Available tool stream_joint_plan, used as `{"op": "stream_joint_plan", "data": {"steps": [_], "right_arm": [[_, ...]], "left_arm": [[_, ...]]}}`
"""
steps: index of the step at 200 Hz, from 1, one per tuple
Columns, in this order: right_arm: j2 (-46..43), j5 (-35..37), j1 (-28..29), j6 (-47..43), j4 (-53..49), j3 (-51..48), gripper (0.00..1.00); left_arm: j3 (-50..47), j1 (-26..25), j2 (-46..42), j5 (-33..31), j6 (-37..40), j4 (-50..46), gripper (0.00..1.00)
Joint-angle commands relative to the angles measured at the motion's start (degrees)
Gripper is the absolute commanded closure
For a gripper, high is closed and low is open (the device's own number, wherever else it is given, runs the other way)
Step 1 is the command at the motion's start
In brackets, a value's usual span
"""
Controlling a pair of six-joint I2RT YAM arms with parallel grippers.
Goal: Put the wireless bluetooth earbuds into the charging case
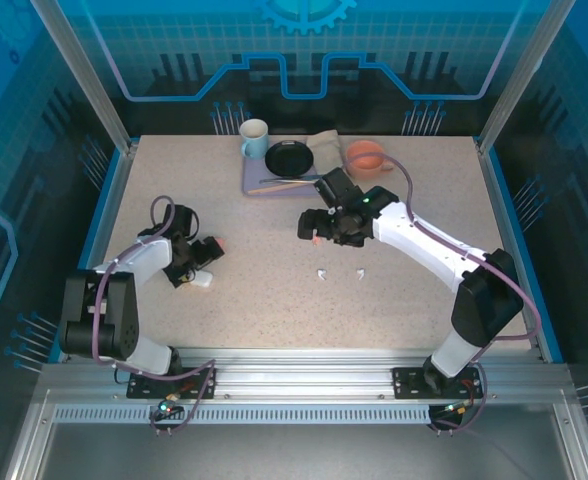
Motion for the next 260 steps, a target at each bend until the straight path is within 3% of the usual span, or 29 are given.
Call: {"op": "stream_joint_plan", "data": {"steps": [1, 62, 95, 114, 145, 168, 198, 224, 260], "right_arm": [[-1.1, -0.7, -0.9, -0.1, 0.7, -1.0, 0.03], [-0.5, 0.3, -0.9, 0.1, 0.0, -1.1, 0.03], [-0.1, -0.5, 0.5, 3.3, -0.4, -2.1, 0.04], [1.5, -0.4, 2.9, 5.9, -1.1, -0.9, 0.05], [9.1, -1.3, 7.2, 8.9, -4.2, 6.2, 0.05], [18.9, -1.2, 10.8, 10.3, -10.3, 17.7, 0.05], [32.3, 0.3, 15.0, 12.2, -20.3, 34.9, 0.04], [41.7, 1.5, 17.9, 14.0, -27.0, 46.4, 0.04], [47.9, 4.3, 20.5, 15.5, -32.6, 55.0, 0.04]], "left_arm": [[-0.4, -3.6, 0.3, 2.9, -0.7, 1.5, 0.01], [-1.3, -20.4, -1.8, 1.3, -16.4, 4.6, 0.01], [3.1, -23.7, -4.6, -3.1, -21.5, -1.1, 0.01], [7.4, -21.9, -6.5, -7.8, -20.5, -7.6, 0.01], [12.7, -13.8, -7.2, -6.6, -14.0, -11.5, 0.01], [16.1, -6.4, -5.3, -3.6, -9.5, -12.9, 0.01], [18.9, -0.4, -3.5, -1.2, -5.9, -13.7, 0.01], [19.9, 3.1, -2.5, 1.7, -5.1, -13.6, 0.01], [20.4, 5.3, -1.7, 4.2, -4.0, -13.4, 0.01]]}}
